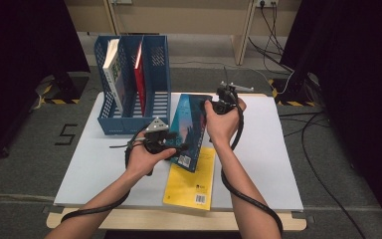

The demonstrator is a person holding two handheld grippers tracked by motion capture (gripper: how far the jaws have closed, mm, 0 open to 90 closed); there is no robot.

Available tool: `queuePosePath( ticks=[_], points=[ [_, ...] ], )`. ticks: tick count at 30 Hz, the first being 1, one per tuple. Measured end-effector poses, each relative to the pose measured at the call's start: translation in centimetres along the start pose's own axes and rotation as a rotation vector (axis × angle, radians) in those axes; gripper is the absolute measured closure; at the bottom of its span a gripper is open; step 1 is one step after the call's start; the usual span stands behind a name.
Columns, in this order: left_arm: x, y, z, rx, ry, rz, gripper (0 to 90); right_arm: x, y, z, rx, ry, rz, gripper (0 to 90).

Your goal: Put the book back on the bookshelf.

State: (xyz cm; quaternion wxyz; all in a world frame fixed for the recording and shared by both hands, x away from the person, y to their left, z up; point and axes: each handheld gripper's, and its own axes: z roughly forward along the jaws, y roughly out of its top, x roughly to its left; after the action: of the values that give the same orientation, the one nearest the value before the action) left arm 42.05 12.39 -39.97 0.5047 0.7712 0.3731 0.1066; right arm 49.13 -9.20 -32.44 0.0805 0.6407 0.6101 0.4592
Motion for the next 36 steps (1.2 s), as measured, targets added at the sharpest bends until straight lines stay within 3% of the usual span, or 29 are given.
queuePosePath(
  ticks=[23,36],
  points=[
    [-2.0,1.1,0.8,-0.006,-0.053,0.021,28.2,0.4,0.1,0.2,-0.007,-0.008,-0.01,74.7],
    [-2.8,1.6,2.3,0.006,0.018,0.076,26.0,0.6,0.0,0.2,-0.014,-0.013,-0.02,74.6]
  ],
)
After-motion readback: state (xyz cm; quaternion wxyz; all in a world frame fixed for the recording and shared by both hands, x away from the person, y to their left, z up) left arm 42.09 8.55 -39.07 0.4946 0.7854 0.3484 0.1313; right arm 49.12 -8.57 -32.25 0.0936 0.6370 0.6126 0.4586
